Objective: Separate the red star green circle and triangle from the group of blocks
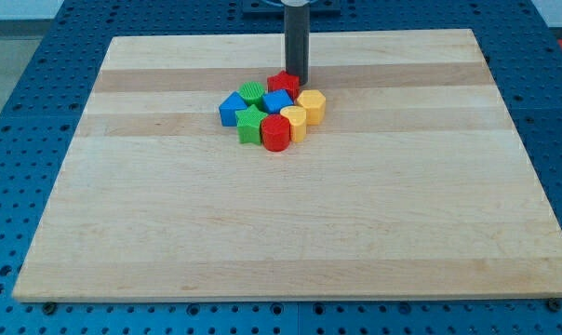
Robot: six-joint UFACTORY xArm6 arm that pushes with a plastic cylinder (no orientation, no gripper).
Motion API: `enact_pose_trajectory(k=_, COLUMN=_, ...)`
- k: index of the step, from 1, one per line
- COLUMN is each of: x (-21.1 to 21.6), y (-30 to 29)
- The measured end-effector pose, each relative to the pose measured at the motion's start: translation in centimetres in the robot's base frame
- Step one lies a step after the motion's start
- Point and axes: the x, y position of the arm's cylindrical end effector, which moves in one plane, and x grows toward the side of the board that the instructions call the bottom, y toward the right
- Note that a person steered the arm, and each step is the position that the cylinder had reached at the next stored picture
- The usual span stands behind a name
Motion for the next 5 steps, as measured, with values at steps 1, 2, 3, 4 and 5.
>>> enact_pose_trajectory(k=1, x=0.0, y=0.3)
enact_pose_trajectory(k=2, x=0.0, y=1.3)
enact_pose_trajectory(k=3, x=1.0, y=2.7)
enact_pose_trajectory(k=4, x=2.6, y=2.9)
enact_pose_trajectory(k=5, x=3.3, y=1.1)
